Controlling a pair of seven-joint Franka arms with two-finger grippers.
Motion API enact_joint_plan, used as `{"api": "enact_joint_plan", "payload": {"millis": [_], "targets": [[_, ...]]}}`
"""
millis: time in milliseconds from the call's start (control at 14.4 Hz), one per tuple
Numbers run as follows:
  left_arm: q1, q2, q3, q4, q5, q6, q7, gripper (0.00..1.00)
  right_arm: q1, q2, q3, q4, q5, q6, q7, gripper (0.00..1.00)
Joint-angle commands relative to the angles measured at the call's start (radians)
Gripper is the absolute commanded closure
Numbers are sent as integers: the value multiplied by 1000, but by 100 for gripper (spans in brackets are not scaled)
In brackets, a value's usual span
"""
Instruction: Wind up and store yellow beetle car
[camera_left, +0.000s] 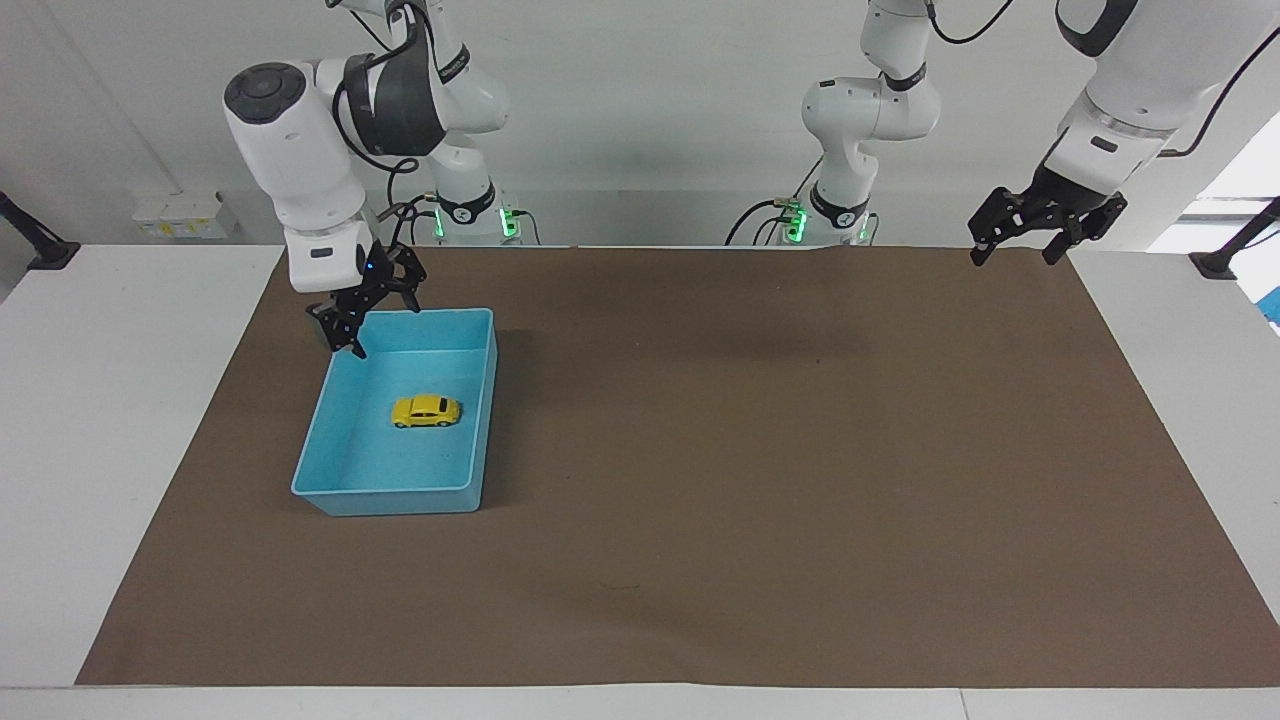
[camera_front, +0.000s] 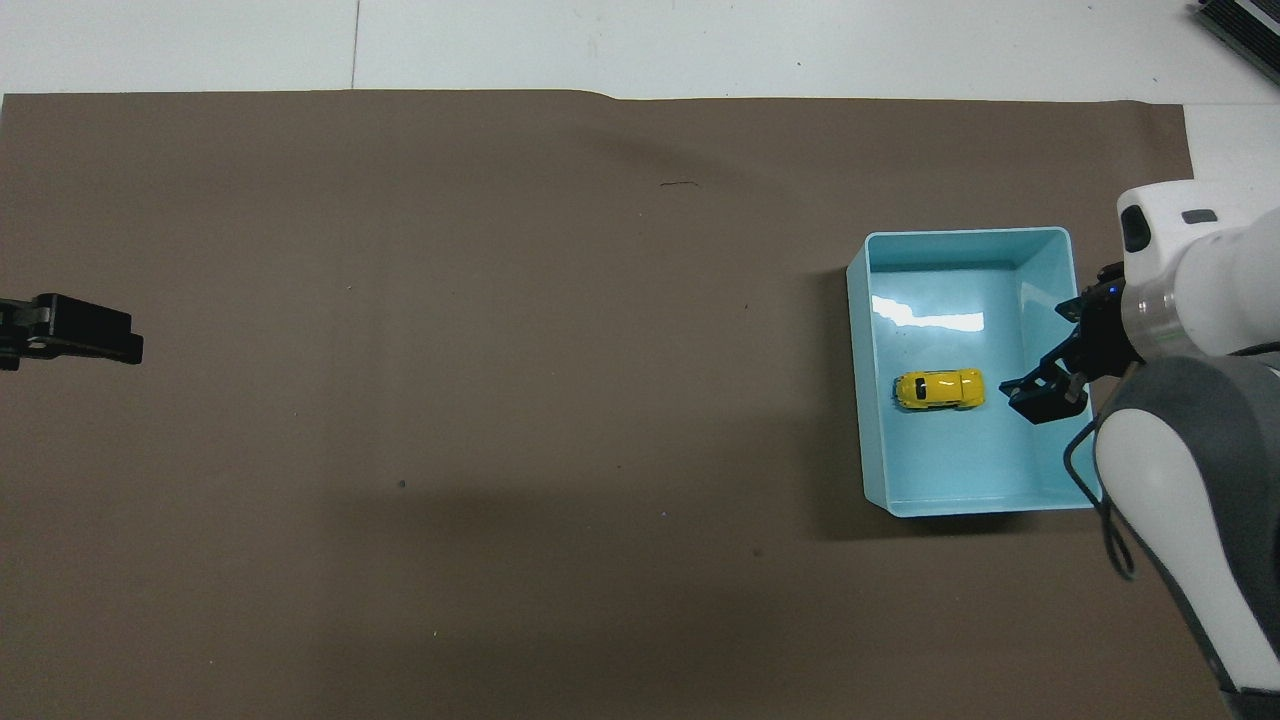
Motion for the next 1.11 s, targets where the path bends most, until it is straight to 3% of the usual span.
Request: {"api": "enact_joint_plan", "payload": {"millis": [0,416,693,1040], "targets": [[9,5,-6,20,11,-23,-6,0,24,-42,10,10,20,-51,241,0],[9,5,-6,21,11,-23,-6,0,41,-13,12,76,23,-89,668,0],[9,6,-6,20,11,-23,-8,0,9,19,-4,127,25,-82,676,0],[9,5,-6,21,11,-24,-6,0,-22,110,-4,288,22,-145,688,0]]}}
